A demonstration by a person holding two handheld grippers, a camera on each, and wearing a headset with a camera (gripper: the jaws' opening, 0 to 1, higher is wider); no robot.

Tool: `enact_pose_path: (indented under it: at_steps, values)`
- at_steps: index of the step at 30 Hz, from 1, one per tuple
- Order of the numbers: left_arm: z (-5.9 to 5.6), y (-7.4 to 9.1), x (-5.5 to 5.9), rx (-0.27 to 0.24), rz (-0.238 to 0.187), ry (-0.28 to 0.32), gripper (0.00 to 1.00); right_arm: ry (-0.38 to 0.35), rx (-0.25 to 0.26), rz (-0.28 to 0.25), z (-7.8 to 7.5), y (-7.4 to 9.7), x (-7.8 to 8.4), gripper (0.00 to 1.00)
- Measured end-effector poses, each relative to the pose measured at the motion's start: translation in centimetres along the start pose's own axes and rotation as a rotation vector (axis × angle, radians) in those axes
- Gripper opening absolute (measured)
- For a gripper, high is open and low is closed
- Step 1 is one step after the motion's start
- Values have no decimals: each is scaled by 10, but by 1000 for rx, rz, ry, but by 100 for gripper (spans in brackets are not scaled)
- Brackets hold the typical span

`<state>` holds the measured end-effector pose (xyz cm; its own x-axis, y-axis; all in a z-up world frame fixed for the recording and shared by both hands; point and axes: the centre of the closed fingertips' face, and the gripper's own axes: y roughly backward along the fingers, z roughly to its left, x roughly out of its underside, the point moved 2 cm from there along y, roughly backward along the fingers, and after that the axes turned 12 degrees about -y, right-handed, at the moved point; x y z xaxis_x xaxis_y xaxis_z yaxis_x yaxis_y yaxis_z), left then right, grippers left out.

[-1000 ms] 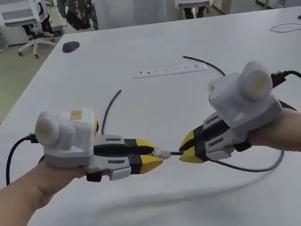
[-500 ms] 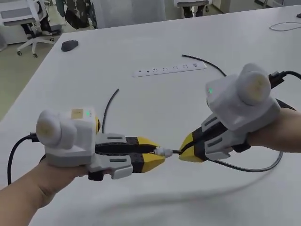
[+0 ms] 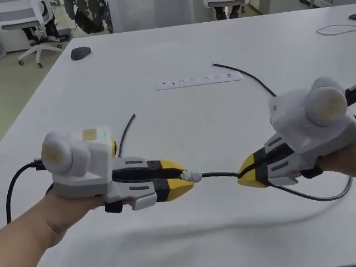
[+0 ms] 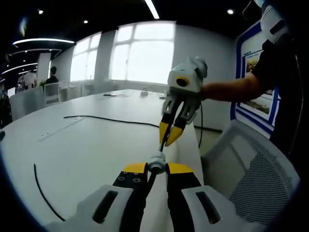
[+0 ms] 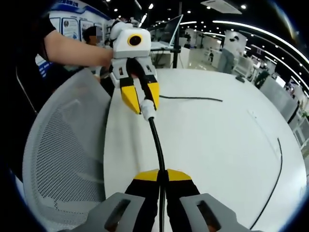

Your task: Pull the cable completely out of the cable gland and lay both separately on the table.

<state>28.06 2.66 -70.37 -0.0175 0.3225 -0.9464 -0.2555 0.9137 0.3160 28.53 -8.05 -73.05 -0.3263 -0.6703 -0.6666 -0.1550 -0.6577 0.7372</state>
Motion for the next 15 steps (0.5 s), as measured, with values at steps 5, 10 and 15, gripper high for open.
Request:
enact_pose_path:
  at_steps: [5, 10, 15]
  values:
    - [2, 0, -2, -5, -10, -3, 15, -27, 32, 9, -12, 7, 14, 0]
    - [2, -1, -3, -3, -17, -6, 15, -64, 71, 29, -24, 16, 32, 0]
    - [4, 1, -1, -6, -13, 3, 15, -117, 108, 57, -37, 25, 55, 0]
